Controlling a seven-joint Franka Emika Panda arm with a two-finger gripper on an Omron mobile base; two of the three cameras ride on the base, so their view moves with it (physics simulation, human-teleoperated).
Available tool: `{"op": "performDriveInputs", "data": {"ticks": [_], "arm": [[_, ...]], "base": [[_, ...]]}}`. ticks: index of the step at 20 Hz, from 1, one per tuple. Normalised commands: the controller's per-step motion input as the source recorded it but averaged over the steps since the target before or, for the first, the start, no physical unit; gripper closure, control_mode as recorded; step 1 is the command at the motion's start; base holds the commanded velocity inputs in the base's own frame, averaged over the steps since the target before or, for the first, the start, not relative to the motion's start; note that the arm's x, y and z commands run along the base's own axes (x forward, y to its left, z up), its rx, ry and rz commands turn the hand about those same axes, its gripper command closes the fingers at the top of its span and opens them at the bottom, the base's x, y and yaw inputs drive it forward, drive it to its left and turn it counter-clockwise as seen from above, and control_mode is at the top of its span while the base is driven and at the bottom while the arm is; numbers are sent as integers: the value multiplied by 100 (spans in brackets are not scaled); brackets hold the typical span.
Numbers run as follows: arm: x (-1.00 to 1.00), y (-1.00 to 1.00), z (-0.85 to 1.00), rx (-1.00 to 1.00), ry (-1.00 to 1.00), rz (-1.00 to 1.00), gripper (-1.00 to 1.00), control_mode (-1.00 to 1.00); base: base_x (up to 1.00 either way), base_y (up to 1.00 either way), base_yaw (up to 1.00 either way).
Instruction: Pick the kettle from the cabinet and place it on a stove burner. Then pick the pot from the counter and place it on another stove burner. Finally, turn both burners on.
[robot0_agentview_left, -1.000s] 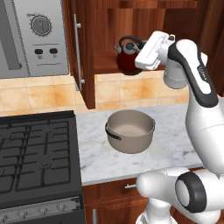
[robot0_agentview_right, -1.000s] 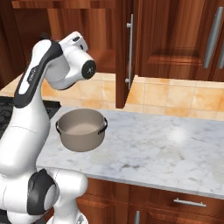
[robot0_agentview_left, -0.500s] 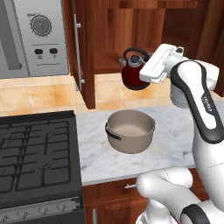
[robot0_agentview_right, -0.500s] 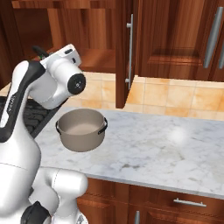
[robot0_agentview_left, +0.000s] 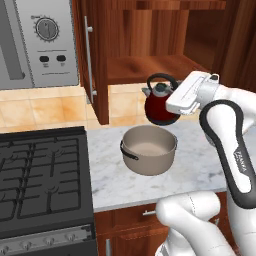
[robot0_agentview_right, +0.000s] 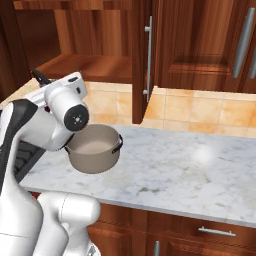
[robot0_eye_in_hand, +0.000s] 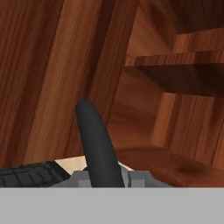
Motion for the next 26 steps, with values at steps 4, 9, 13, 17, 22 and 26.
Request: {"op": "performDriveInputs", "data": {"ticks": [4, 9, 13, 17, 22, 26], "arm": [[-81, -12, -13, 7, 0, -3, 100, -100], [-74, -7, -15, 6, 1, -3, 100, -100], [-27, 0, -1, 4, 0, -2, 100, -100], [-8, 0, 0, 0, 0, 0, 100, -100], [-61, 0, -1, 0, -5, -3, 100, -100], [-73, 0, -10, 2, -2, -3, 100, -100]], "base": [[0, 0, 0], [0, 0, 0], [0, 0, 0], [0, 0, 0], [0, 0, 0], [0, 0, 0]]}}
